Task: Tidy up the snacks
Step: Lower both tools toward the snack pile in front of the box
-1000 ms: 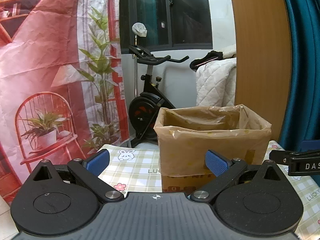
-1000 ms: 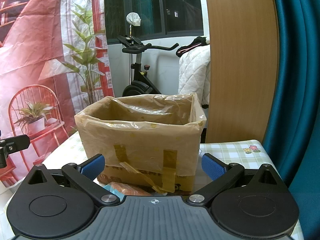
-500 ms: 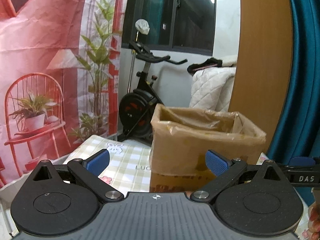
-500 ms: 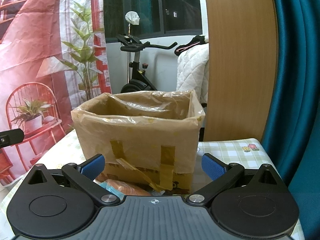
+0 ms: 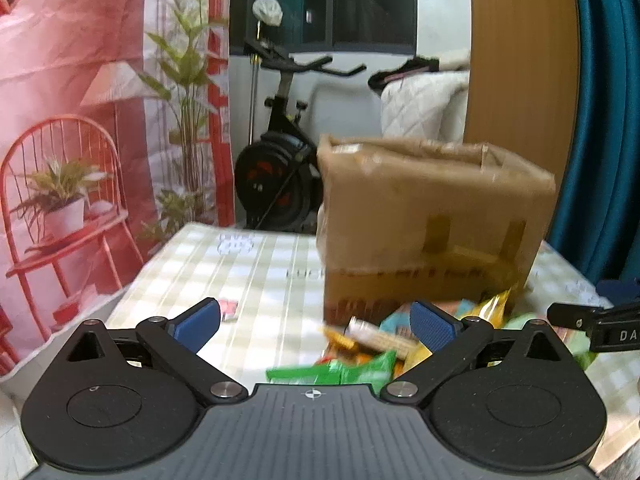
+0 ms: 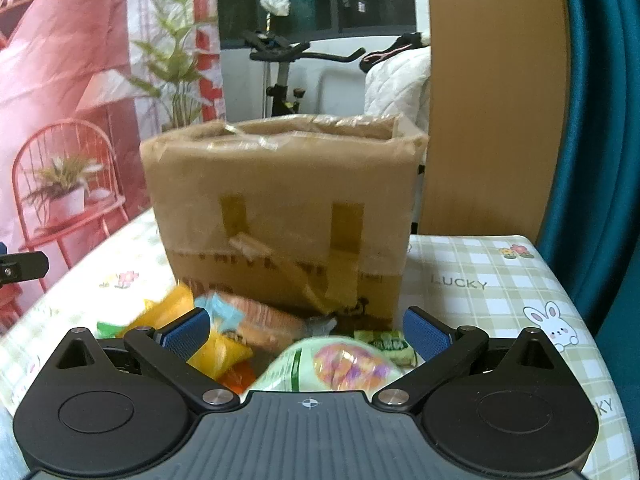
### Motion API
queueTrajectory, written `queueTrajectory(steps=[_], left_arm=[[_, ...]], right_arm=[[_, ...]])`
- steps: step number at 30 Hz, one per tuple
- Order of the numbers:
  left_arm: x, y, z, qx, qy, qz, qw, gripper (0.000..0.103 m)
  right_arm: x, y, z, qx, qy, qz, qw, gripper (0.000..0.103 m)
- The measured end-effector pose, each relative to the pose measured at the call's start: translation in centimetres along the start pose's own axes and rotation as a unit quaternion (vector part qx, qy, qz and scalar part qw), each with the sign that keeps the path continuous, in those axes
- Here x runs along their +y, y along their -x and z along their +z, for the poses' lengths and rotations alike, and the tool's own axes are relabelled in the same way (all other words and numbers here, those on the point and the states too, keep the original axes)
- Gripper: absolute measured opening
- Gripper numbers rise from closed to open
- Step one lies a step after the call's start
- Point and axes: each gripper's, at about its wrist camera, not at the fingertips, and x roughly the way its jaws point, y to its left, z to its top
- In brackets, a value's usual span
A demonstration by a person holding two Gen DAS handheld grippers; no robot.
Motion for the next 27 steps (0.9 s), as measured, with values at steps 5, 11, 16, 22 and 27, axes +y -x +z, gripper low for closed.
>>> queueTrajectory(steps=[5, 11, 16, 22, 27], left_arm=[[1.2, -0.6, -1.7, 0.026, 0.014, -0.005, 0.9995, 0.096], [1.5, -0.9, -1.8, 0.025, 0.015, -0.002, 0.9996, 0.095], [1.9, -0.7, -1.9, 0.017, 0.021, 0.001, 0.9996, 0.094], [3.2, -0.7, -2.2, 0.013, 0.042, 0.008, 0.999, 0.094], [3.1, -1.4, -2.6, 0.014, 0.041, -0.005, 0.9991, 0.093]], right_arm=[[0.5, -0.9, -1.3, 0.013, -0.002, 0.004, 1.0, 0.102], [1.6, -0.8, -0.6, 0.006, -0.012, 0.051, 0.999, 0.102], [4.1, -1.9, 0.4, 0.015, -0.023, 0.086, 0.996, 0.102], [7.3, -4.1, 1.0, 0.026, -0.04, 0.099, 0.994, 0.102], [8.4, -6.4, -0.3, 0.068, -0.048, 0.079, 0.993, 0.096]])
